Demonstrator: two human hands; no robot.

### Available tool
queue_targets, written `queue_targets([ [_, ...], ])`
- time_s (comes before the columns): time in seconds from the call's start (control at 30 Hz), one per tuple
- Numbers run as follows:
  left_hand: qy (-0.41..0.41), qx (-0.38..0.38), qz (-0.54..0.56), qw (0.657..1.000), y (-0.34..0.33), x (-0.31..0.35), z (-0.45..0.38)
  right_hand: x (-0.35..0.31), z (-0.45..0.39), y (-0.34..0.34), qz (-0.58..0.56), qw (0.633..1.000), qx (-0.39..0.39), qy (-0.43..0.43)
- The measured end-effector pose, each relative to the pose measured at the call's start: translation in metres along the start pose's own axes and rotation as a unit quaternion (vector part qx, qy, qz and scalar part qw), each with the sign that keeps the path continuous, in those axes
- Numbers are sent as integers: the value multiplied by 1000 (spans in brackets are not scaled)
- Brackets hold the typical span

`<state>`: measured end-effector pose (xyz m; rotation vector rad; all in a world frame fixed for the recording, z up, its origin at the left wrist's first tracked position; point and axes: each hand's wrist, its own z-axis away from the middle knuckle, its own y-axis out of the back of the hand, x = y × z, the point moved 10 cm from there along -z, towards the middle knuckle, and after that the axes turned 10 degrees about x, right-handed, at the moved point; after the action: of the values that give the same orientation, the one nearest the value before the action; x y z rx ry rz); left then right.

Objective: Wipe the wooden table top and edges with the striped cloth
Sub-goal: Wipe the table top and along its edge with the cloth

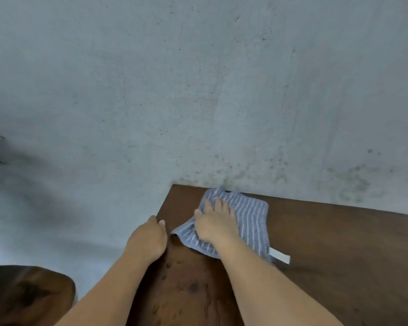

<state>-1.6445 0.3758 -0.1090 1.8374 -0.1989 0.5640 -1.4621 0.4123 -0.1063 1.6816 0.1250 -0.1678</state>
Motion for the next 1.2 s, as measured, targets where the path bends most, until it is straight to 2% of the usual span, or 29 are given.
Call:
queue_targets([
  [0.1,-19,1,4,1000,-1,2,0,-61,3,-9,5,992,-16,129],
  [0.17,-19,0,2,1000,0,2,0,-53,1,-2,-6,987,-9,161],
  [0.23,-7,2,1,1000,0,2,0,-11,-7,7,8,989,6,148],
  [0.33,-2,-4,-3,1000,1,1,1,113,-24,21,37,999,20,11],
  [0.43,3,-9,6,1000,2,1,2,223,-8,45,13,986,51,-159],
  [0.5,12,-12,10,1000,2,2,4,244,11,56,13,971,72,-226],
  [0.6,23,-18,8,1000,5,3,7,205,19,52,20,959,89,-268],
  [0.7,32,-23,10,999,5,2,7,99,1,23,9,983,65,-172],
  [0.8,-3,-24,-5,1000,5,6,8,-29,-4,-2,-2,999,30,12],
  [0.9,-28,-48,-2,998,3,7,7,-87,1,-8,0,991,17,133],
  [1.03,7,-39,10,999,9,-2,16,-47,-1,-4,-11,989,0,145],
  [1.2,13,-32,-55,998,22,-8,37,89,-6,19,-7,998,-4,58],
])
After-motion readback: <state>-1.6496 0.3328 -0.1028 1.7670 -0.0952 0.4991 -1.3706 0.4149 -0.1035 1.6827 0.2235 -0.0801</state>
